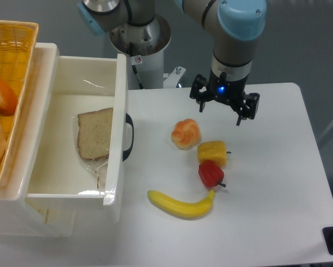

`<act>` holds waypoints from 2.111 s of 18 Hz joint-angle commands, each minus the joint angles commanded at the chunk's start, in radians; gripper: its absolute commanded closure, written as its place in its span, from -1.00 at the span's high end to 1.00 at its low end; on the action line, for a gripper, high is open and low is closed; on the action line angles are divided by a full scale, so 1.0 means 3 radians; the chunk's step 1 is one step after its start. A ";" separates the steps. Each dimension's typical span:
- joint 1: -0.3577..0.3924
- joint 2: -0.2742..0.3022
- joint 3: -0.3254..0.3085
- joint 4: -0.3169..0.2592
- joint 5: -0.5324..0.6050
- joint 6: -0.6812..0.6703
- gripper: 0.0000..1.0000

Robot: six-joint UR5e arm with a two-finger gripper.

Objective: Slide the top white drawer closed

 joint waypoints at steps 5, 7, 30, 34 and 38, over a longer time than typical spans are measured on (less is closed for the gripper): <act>-0.0005 -0.0010 -0.0010 0.0010 -0.0010 -0.0031 1.00; -0.0010 -0.0015 -0.0056 0.0051 0.0005 -0.0041 1.00; -0.0383 -0.0440 -0.0245 0.0174 -0.0092 -0.1329 1.00; -0.0348 -0.0506 -0.0286 0.0148 -0.0280 -0.1370 1.00; -0.0286 -0.0511 -0.0419 0.0123 -0.0511 -0.1427 1.00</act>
